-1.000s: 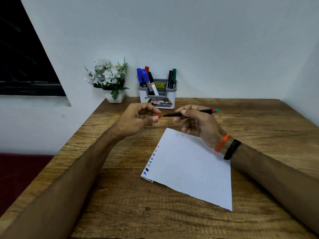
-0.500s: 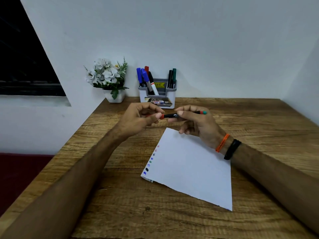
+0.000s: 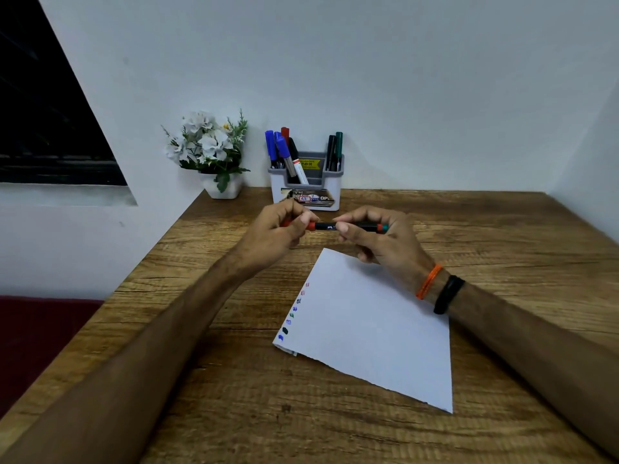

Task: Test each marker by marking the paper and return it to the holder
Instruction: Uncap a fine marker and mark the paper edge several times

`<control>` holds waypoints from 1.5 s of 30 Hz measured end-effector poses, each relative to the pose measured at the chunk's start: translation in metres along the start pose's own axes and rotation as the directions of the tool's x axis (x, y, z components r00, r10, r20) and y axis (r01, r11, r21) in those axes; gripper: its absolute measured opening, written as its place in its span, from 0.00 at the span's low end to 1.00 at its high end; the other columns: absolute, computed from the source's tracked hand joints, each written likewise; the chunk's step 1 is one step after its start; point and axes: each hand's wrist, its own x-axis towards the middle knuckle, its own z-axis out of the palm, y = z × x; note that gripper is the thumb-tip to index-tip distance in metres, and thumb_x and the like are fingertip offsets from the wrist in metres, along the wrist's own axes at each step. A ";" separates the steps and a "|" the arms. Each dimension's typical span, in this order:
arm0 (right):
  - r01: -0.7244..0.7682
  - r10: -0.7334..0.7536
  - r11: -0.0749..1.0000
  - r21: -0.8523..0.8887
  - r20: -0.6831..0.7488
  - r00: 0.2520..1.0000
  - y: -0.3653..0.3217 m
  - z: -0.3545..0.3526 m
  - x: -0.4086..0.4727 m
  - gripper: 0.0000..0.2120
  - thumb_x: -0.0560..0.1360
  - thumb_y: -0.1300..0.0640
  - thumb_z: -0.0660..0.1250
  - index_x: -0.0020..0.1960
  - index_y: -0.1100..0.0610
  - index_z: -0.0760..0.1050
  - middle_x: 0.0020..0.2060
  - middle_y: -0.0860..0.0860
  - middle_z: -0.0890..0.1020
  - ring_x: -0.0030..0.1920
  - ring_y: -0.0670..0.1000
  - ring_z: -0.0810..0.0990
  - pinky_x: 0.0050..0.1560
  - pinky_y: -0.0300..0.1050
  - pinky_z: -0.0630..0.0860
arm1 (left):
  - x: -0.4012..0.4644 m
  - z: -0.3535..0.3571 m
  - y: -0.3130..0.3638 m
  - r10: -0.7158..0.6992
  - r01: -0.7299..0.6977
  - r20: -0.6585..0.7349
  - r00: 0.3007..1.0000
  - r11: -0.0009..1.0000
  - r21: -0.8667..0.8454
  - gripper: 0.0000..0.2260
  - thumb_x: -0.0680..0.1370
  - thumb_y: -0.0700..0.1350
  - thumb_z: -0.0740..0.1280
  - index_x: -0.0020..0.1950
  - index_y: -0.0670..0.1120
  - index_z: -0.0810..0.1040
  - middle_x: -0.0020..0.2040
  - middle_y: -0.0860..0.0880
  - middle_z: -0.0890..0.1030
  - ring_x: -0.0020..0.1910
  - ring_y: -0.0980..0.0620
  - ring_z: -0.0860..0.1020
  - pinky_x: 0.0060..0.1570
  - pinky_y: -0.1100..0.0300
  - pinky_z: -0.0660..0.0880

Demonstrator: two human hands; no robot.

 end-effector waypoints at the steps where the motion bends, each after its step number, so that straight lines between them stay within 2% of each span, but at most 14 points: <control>1: 0.012 -0.012 1.000 -0.006 0.003 1.000 0.001 0.000 0.001 0.07 0.74 0.62 0.72 0.50 0.63 0.82 0.33 0.50 0.83 0.27 0.46 0.73 0.25 0.36 0.71 | 0.000 0.001 0.000 -0.009 0.009 -0.005 1.000 1.000 0.007 0.07 0.82 0.40 0.60 0.49 0.41 0.77 0.35 0.48 0.73 0.29 0.60 0.68 0.29 0.68 0.66; 5: 0.075 -0.074 0.997 -0.034 0.026 0.997 0.004 0.002 0.003 0.07 0.74 0.61 0.72 0.48 0.64 0.81 0.30 0.48 0.80 0.24 0.47 0.70 0.23 0.37 0.69 | -0.001 0.006 0.001 -0.031 0.033 -0.018 0.999 0.998 0.060 0.07 0.82 0.41 0.60 0.50 0.41 0.77 0.36 0.49 0.74 0.30 0.61 0.70 0.31 0.68 0.67; 9: 0.113 -0.110 0.992 -0.058 0.054 0.992 0.004 0.001 0.005 0.06 0.74 0.62 0.71 0.48 0.64 0.81 0.31 0.49 0.80 0.24 0.47 0.70 0.23 0.38 0.69 | -0.002 0.008 0.002 -0.040 0.042 -0.026 0.999 0.997 0.068 0.07 0.82 0.41 0.60 0.49 0.43 0.77 0.39 0.45 0.75 0.36 0.52 0.71 0.36 0.59 0.68; 15: 0.042 -0.039 0.998 -0.047 0.062 0.997 -0.002 -0.004 0.007 0.03 0.77 0.63 0.69 0.48 0.59 0.81 0.36 0.58 0.80 0.31 0.51 0.75 0.28 0.41 0.71 | 0.001 0.000 0.006 0.001 -0.001 -0.053 0.999 1.000 -0.006 0.04 0.80 0.40 0.63 0.51 0.41 0.76 0.37 0.48 0.77 0.32 0.57 0.74 0.34 0.64 0.73; 18: 0.086 -0.082 0.991 -0.099 0.046 0.996 -0.002 -0.006 0.008 0.07 0.75 0.67 0.71 0.49 0.57 0.83 0.37 0.53 0.82 0.36 0.48 0.78 0.36 0.41 0.75 | 0.002 -0.004 0.006 -0.032 0.020 -0.114 0.993 0.994 -0.105 0.08 0.77 0.39 0.67 0.55 0.41 0.74 0.44 0.48 0.81 0.38 0.56 0.79 0.40 0.63 0.79; 21: 0.137 -0.128 0.937 -0.321 0.050 0.991 -0.003 -0.004 0.007 0.12 0.70 0.63 0.77 0.51 0.54 0.82 0.39 0.46 0.85 0.37 0.41 0.81 0.40 0.35 0.75 | 0.001 -0.006 0.012 -0.077 0.013 -0.212 0.974 0.958 -0.285 0.16 0.73 0.37 0.71 0.58 0.39 0.72 0.44 0.46 0.83 0.39 0.56 0.83 0.38 0.63 0.79; 24: 0.173 -0.154 0.858 -0.483 0.080 0.985 -0.011 0.003 0.005 0.28 0.68 0.61 0.79 0.64 0.51 0.74 0.40 0.45 0.86 0.39 0.40 0.83 0.39 0.32 0.75 | 0.000 -0.005 0.018 -0.098 -0.008 -0.291 0.952 0.940 -0.342 0.21 0.69 0.39 0.74 0.60 0.39 0.71 0.44 0.46 0.84 0.40 0.54 0.84 0.38 0.62 0.80; 27: 0.282 -0.207 0.790 -0.544 0.197 0.958 -0.020 0.010 0.007 0.47 0.67 0.60 0.78 0.78 0.46 0.55 0.39 0.47 0.85 0.37 0.42 0.84 0.37 0.32 0.77 | -0.001 -0.002 0.026 -0.067 -0.052 -0.345 0.936 0.945 -0.324 0.24 0.69 0.38 0.75 0.61 0.39 0.70 0.41 0.47 0.84 0.39 0.55 0.84 0.41 0.62 0.80; 30: 0.381 -0.263 0.695 -0.610 0.277 0.924 -0.027 0.015 0.009 0.53 0.67 0.59 0.77 0.79 0.42 0.46 0.36 0.46 0.84 0.35 0.44 0.84 0.38 0.42 0.82 | -0.003 0.002 0.033 -0.010 -0.104 -0.360 0.933 0.949 -0.297 0.24 0.69 0.37 0.76 0.61 0.40 0.69 0.39 0.49 0.84 0.38 0.58 0.84 0.39 0.67 0.78; 33: 0.433 -0.303 0.645 -0.629 0.310 0.901 -0.030 0.020 0.010 0.52 0.67 0.58 0.77 0.79 0.42 0.47 0.35 0.45 0.83 0.35 0.44 0.83 0.37 0.46 0.82 | -0.002 0.003 0.036 0.022 -0.132 -0.370 0.929 0.953 -0.273 0.25 0.68 0.39 0.77 0.61 0.42 0.69 0.38 0.49 0.84 0.39 0.57 0.84 0.39 0.67 0.78; 38: 0.434 -0.320 0.668 -0.605 0.293 0.901 -0.030 0.021 0.015 0.47 0.70 0.54 0.78 0.78 0.42 0.52 0.34 0.44 0.83 0.34 0.41 0.82 0.37 0.33 0.78 | -0.002 0.001 0.036 0.039 -0.143 -0.368 0.929 0.955 -0.261 0.25 0.68 0.40 0.76 0.60 0.43 0.69 0.39 0.49 0.84 0.39 0.58 0.84 0.39 0.68 0.77; 41: 0.420 -0.324 0.696 -0.583 0.267 0.907 -0.034 0.019 0.021 0.44 0.70 0.56 0.77 0.76 0.40 0.54 0.34 0.45 0.84 0.35 0.41 0.83 0.40 0.37 0.80 | 0.002 -0.002 0.029 0.014 -0.103 -0.349 0.937 0.965 -0.239 0.22 0.70 0.47 0.74 0.59 0.43 0.72 0.42 0.48 0.85 0.44 0.56 0.84 0.47 0.59 0.80; 43: 0.389 -0.323 0.721 -0.574 0.219 0.921 -0.038 0.016 0.029 0.43 0.70 0.55 0.77 0.76 0.39 0.56 0.34 0.46 0.84 0.35 0.42 0.83 0.43 0.38 0.81 | 0.005 -0.005 0.016 0.018 -0.069 -0.350 0.937 0.989 -0.134 0.18 0.74 0.54 0.71 0.57 0.45 0.74 0.45 0.48 0.85 0.47 0.53 0.84 0.52 0.50 0.80; 45: 0.354 -0.322 0.742 -0.569 0.162 0.933 -0.043 0.015 0.041 0.43 0.69 0.53 0.78 0.75 0.37 0.57 0.34 0.47 0.84 0.36 0.42 0.83 0.46 0.38 0.81 | 0.005 -0.008 0.002 0.016 0.020 -0.344 0.939 0.995 0.100 0.17 0.75 0.58 0.69 0.56 0.48 0.76 0.49 0.52 0.83 0.49 0.55 0.82 0.52 0.53 0.80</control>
